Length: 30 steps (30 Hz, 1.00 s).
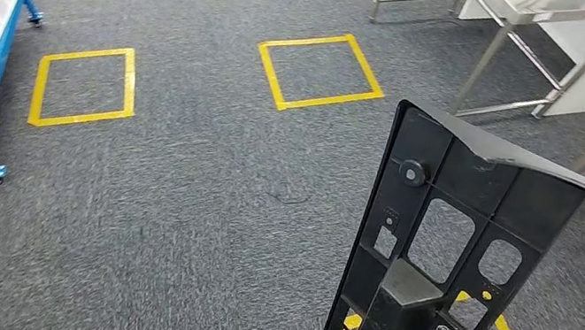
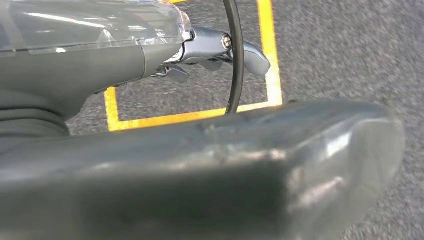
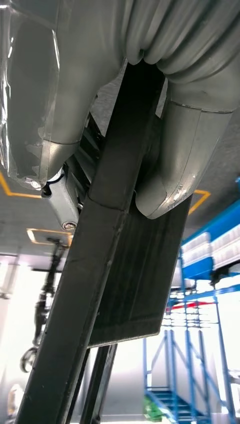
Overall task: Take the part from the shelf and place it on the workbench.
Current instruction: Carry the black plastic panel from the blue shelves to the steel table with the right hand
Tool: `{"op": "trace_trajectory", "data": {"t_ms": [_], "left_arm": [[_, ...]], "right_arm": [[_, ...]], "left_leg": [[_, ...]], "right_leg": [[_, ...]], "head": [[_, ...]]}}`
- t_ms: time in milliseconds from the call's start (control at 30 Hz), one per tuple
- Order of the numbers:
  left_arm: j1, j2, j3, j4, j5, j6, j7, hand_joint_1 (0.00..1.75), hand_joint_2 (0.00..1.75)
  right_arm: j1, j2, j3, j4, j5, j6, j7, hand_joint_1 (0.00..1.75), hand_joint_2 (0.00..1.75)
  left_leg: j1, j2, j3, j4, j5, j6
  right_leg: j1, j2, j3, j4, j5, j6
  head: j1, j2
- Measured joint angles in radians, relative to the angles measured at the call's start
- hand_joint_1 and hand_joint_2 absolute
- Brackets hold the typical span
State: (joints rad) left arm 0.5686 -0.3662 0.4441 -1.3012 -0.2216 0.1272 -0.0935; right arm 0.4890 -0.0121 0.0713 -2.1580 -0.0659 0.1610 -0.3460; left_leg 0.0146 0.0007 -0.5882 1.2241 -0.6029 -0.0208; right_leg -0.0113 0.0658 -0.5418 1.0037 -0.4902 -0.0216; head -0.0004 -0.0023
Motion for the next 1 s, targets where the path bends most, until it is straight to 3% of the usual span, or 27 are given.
{"op": "trace_trajectory", "data": {"t_ms": [67, 133, 167, 200, 233, 300, 333, 367, 400, 433, 467, 500, 533, 600, 667, 733, 800, 867, 933, 1000], "left_arm": [[0.001, 0.0, -0.002, 0.0, 0.006, 0.002, 0.0, 0.0, 0.0], [0.002, 0.0, -0.006, 0.0, 0.016, 0.004, 0.0, 0.0, 0.0], [0.003, 0.0, -0.01, 0.0, 0.02, 0.006, 0.0, 0.0, 0.0], [0.003, 0.0, -0.015, 0.0, 0.026, 0.008, 0.0, 0.0, 0.0], [0.003, 0.0, -0.02, 0.0, 0.03, 0.011, 0.0, 0.0, 0.0], [0.005, 0.0, -0.031, 0.0, 0.041, 0.017, 0.0, 0.0, 0.0], [0.008, 0.0, -0.035, 0.0, 0.047, 0.019, 0.0, 0.0, 0.0], [0.01, -0.001, -0.04, 0.0, 0.052, 0.021, 0.0, 0.0, 0.0], [0.012, -0.001, -0.044, 0.0, 0.057, 0.022, 0.0, 0.0, 0.0], [0.013, -0.001, -0.048, 0.0, 0.061, 0.024, 0.0, 0.0, 0.0], [0.014, -0.001, -0.052, 0.0, 0.065, 0.027, 0.0, 0.0, 0.0], [0.014, -0.001, -0.055, 0.0, 0.069, 0.03, 0.0, 0.0, 0.0], [0.014, 0.0, -0.06, 0.0, 0.073, 0.034, 0.001, 0.0, 0.0], [0.016, -0.001, -0.07, -0.001, 0.082, 0.039, 0.001, 0.0, 0.0], [0.018, -0.001, -0.078, -0.001, 0.09, 0.043, 0.002, 0.0, 0.0], [0.018, -0.001, -0.087, -0.003, 0.099, 0.05, 0.002, 0.0, 0.0], [0.02, 0.0, -0.096, -0.007, 0.105, 0.056, 0.002, 0.0, 0.0], [0.023, 0.0, -0.099, -0.008, 0.108, 0.059, 0.001, 0.0, 0.0], [0.027, 0.0, -0.1, -0.008, 0.112, 0.061, 0.001, 0.0, 0.0], [0.029, 0.0, -0.1, -0.008, 0.115, 0.062, 0.001, 0.0, 0.0]], "right_arm": [[0.0, 0.001, -0.001, 0.0, -0.004, 0.001, 0.0, 1.75, 1.75], [0.0, 0.001, -0.002, -0.001, -0.008, 0.005, 0.0, 1.75, 1.75], [0.001, 0.002, -0.003, -0.002, -0.01, 0.008, 0.0, 1.75, 1.75], [0.002, 0.003, -0.004, -0.003, -0.011, 0.011, 0.0, 1.75, 1.75], [0.003, 0.004, -0.005, -0.004, -0.013, 0.014, 0.0, 1.75, 1.75], [0.003, 0.005, -0.008, -0.008, -0.014, 0.017, 0.001, 1.75, 1.75], [0.002, 0.005, -0.009, -0.008, -0.014, 0.018, 0.002, 1.75, 1.75], [0.0, 0.005, -0.01, -0.009, -0.014, 0.019, 0.003, 1.75, 1.75], [-0.001, 0.006, -0.01, -0.009, -0.014, 0.019, 0.005, 1.75, 1.75], [0.0, 0.006, -0.01, -0.009, -0.014, 0.019, 0.007, 1.75, 1.75], [0.0, 0.006, -0.01, -0.009, -0.014, 0.019, 0.009, 1.75, 1.75], [0.0, 0.006, -0.01, -0.009, -0.014, 0.019, 0.01, 1.75, 1.75], [0.0, 0.006, -0.01, -0.009, -0.014, 0.018, 0.011, 1.75, 1.75], [-0.001, 0.007, -0.01, -0.01, -0.014, 0.018, 0.013, 1.75, 1.75], [-0.001, 0.007, -0.01, -0.012, -0.014, 0.016, 0.014, 1.75, 1.75], [0.001, 0.007, -0.01, -0.014, -0.014, 0.014, 0.014, 1.75, 1.75], [0.002, 0.007, -0.01, -0.017, -0.014, 0.012, 0.015, 1.75, 1.75], [0.001, 0.008, -0.01, -0.019, -0.014, 0.012, 0.017, 1.75, 1.75], [0.0, 0.009, -0.01, -0.019, -0.014, 0.012, 0.019, 1.75, 1.75], [0.0, 0.009, -0.01, -0.019, -0.014, 0.012, 0.02, 1.75, 1.75]], "left_leg": [[0.004, -0.05, 0.054, -0.137, 0.069, 0.005], [0.005, -0.095, 0.079, -0.206, 0.088, 0.01], [0.003, -0.096, 0.08, -0.211, 0.085, 0.014], [0.002, -0.083, 0.081, -0.214, 0.087, 0.02], [0.002, -0.069, 0.084, -0.22, 0.091, 0.027], [0.004, -0.038, 0.09, -0.232, 0.099, 0.041], [0.003, -0.021, 0.09, -0.235, 0.1, 0.045], [0.001, -0.006, 0.089, -0.235, 0.1, 0.048], [-0.001, 0.012, 0.088, -0.235, 0.099, 0.049], [-0.002, 0.028, 0.087, -0.235, 0.097, 0.049], [-0.002, 0.043, 0.088, -0.235, 0.095, 0.048], [-0.002, 0.057, 0.09, -0.235, 0.092, 0.046], [-0.003, 0.07, 0.094, -0.235, 0.089, 0.043], [-0.007, 0.09, 0.103, -0.233, 0.081, 0.034], [-0.01, 0.105, 0.11, -0.232, 0.075, 0.024], [-0.009, 0.115, 0.118, -0.233, 0.07, 0.013], [-0.005, 0.079, 0.107, -0.194, 0.038, 0.003], [-0.002, 0.026, 0.051, -0.069, -0.028, -0.003], [-0.002, 0.009, -0.012, 0.057, -0.07, -0.005], [-0.002, 0.008, -0.035, 0.098, -0.073, -0.005]], "right_leg": [[0.0, 0.029, -0.002, 0.007, -0.003, 0.005], [-0.001, 0.055, -0.012, 0.013, -0.003, 0.017], [-0.003, 0.068, -0.017, 0.014, 0.0, 0.024], [-0.006, 0.08, -0.021, 0.012, 0.003, 0.032], [-0.007, 0.074, -0.025, 0.015, 0.002, 0.038], [-0.005, 0.016, -0.049, 0.063, -0.03, 0.045], [-0.004, -0.022, -0.075, 0.117, -0.063, 0.048], [-0.004, -0.045, -0.108, 0.183, -0.097, 0.052], [-0.004, -0.055, -0.139, 0.244, -0.122, 0.055], [-0.005, -0.059, -0.157, 0.281, -0.13, 0.058], [-0.006, -0.062, -0.155, 0.28, -0.118, 0.06], [-0.007, -0.068, -0.13, 0.237, -0.089, 0.06], [-0.007, -0.083, -0.089, 0.167, -0.054, 0.059], [-0.002, -0.115, -0.019, 0.043, -0.013, 0.05], [0.005, -0.119, -0.004, 0.011, -0.01, 0.037], [0.005, -0.099, -0.006, 0.006, -0.007, 0.024], [0.0, -0.081, -0.004, -0.002, -0.002, 0.011], [-0.002, -0.063, -0.004, -0.004, 0.001, 0.003], [0.0, -0.042, -0.004, -0.003, 0.001, 0.001], [0.001, -0.029, -0.003, -0.002, 0.001, 0.001]], "head": [[0.0, 0.0], [0.0, 0.0], [0.0, 0.0], [0.0, 0.0], [0.0, 0.0], [0.002, 0.0], [0.003, 0.0], [0.004, 0.0], [0.004, 0.0], [0.004, 0.0], [0.004, 0.0], [0.004, 0.0], [0.004, 0.0], [0.004, 0.0], [0.004, 0.0], [0.004, 0.0], [0.003, 0.0], [0.003, 0.0], [0.003, 0.0], [0.003, 0.0]]}}
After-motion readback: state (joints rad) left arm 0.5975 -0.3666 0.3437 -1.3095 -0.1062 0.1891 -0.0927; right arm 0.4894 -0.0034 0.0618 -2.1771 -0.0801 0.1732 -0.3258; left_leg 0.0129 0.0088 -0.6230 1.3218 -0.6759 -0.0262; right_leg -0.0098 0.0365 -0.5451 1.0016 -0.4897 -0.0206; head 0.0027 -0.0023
